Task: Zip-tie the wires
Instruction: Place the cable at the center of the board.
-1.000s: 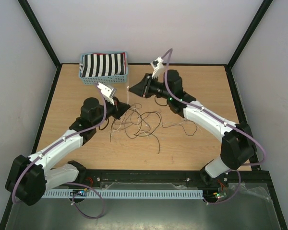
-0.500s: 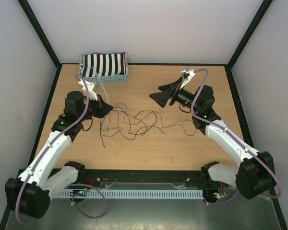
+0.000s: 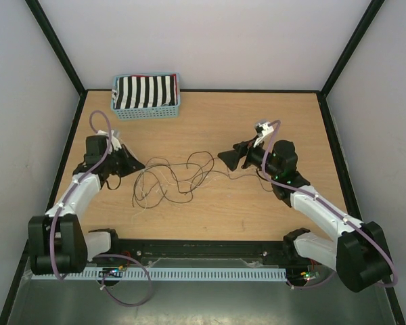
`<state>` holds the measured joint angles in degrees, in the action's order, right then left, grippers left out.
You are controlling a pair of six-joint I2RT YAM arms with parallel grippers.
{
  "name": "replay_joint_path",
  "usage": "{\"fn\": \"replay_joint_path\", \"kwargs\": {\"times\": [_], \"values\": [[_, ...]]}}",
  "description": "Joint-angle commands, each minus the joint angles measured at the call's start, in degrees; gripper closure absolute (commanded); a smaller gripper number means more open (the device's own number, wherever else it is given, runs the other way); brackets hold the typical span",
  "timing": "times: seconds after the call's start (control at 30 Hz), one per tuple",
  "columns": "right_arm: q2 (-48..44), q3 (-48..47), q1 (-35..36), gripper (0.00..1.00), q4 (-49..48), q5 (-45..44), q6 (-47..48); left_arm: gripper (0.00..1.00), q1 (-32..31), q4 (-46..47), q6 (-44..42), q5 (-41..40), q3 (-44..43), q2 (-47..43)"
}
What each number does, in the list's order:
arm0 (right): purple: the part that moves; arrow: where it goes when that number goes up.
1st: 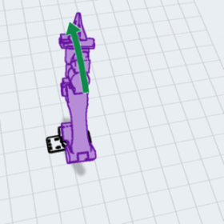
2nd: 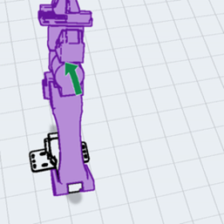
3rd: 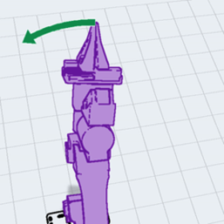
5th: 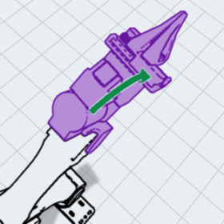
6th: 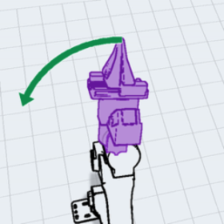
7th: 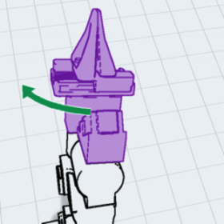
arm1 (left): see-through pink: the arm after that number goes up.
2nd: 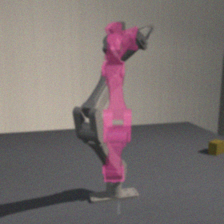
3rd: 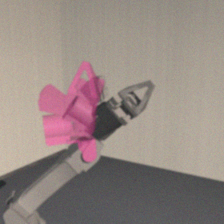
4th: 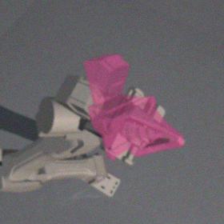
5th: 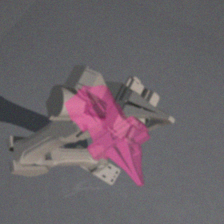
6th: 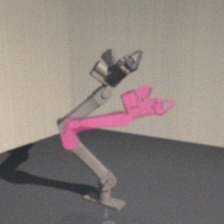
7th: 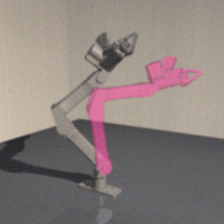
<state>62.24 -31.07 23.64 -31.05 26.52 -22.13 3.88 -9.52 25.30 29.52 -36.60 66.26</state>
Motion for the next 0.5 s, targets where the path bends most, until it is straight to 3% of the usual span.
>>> {"fn": "replay_joint_path", "kwargs": {"times": [0.0,0.2,0.47], "values": [[-1.9,0.8,-0.2,0.05,0.7,-6.0,2.6,1.00,-0.1,5.9,2.1,-1.0,1.2,3.8],[-3.1,2.2,-0.2,0.04,0.2,-8.7,3.0,1.00,-0.6,10.2,1.8,-5.9,3.2,10.2],[-3.6,3.2,-0.2,0.02,0.1,-10.8,4.5,1.00,-0.7,19.6,-0.1,-5.8,1.1,22.2]]}}
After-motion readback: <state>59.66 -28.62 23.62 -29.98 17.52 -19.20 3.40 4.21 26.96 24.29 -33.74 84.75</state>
